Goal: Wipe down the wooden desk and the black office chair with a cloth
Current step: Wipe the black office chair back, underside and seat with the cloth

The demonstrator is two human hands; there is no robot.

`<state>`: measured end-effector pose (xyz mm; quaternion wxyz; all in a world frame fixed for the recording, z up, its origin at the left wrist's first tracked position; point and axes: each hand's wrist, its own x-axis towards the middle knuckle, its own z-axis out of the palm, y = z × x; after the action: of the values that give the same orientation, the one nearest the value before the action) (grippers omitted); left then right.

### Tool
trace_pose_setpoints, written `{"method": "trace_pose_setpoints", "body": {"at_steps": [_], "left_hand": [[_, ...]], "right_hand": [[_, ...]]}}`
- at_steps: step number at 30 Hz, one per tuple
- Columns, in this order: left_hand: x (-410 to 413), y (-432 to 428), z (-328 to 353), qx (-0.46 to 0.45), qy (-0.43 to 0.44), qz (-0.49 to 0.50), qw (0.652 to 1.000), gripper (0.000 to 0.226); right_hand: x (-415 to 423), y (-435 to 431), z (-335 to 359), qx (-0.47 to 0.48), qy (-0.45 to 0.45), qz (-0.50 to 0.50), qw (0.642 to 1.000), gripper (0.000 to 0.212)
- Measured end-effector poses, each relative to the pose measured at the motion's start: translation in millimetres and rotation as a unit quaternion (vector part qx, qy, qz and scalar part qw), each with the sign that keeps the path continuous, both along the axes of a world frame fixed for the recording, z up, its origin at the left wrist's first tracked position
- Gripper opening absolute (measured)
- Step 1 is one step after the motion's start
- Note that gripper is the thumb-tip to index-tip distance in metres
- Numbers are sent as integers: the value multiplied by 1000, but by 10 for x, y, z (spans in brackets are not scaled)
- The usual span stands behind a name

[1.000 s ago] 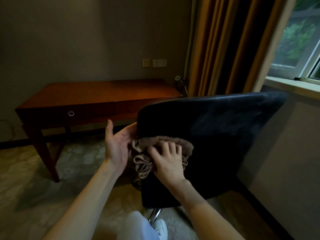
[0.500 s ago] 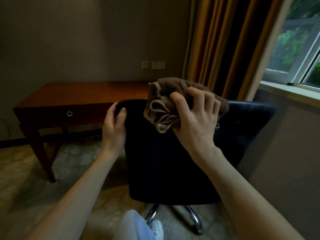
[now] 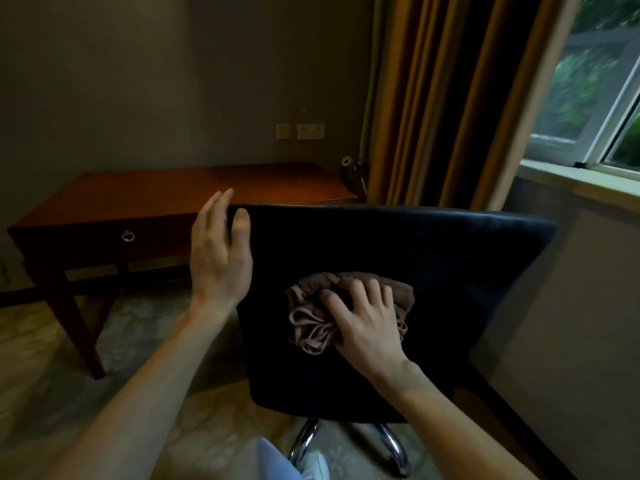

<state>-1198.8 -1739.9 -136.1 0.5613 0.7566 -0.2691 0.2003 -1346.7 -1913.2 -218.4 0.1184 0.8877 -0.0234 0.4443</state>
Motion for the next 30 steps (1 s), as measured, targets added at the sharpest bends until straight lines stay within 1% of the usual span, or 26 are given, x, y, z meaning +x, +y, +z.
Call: {"method": "trace_pose_setpoints", "body": {"at_steps": [2, 5, 7, 8, 10, 11, 15, 17, 19, 21, 23, 25, 27, 29, 30], "left_hand": [[-113, -87, 118, 39, -66, 9, 997, 67], [-297, -201, 261, 83, -143, -40, 985, 62], [-401, -283, 326, 82, -160, -82, 980, 65], [-432, -313, 348, 69, -151, -92, 982, 66], [-435, -349, 359, 44, -134, -89, 986, 66], [-426, -355, 350, 44, -139, -80, 986, 65], [-348, -400, 328, 54, -169, -56, 983, 59], [-285, -408, 324, 47, -160, -52, 985, 59], [-249, -439, 326, 33, -154, -66, 985, 58], [-229, -420, 310, 30, -156, -71, 985, 56], [-227, -390, 275, 36, -165, -65, 983, 54], [-235, -359, 269, 37, -155, -68, 985, 55], [-259, -338, 296, 33, -135, -71, 988, 60], [-287, -329, 314, 41, -115, -53, 991, 62], [-310, -331, 327, 46, -103, -44, 993, 62]], "right_hand": [[-136, 75, 297, 1, -68, 25, 997, 41], [-311, 161, 793, -21, -152, 21, 988, 35], [-371, 78, 1074, -42, -174, -16, 984, 34], [-378, 5, 1175, -48, -176, -35, 983, 35], [-351, -163, 1244, -45, -176, -72, 981, 38], [-317, -242, 1211, -40, -174, -86, 980, 40], [-126, -445, 836, -20, -198, -82, 976, 49], [-103, -530, 529, -10, -168, -61, 984, 44], [-196, -671, 150, -7, -91, -71, 993, 43], [-307, -725, -106, 15, -4, -85, 996, 48], [-389, -722, -145, 38, 40, -87, 995, 51], [-477, -649, -2, 46, 42, -76, 995, 51], [-607, -588, 255, 47, -15, -38, 998, 46], [-759, -518, 629, 36, -103, -7, 994, 43], [-811, -498, 839, 20, -145, -8, 989, 41]]}}
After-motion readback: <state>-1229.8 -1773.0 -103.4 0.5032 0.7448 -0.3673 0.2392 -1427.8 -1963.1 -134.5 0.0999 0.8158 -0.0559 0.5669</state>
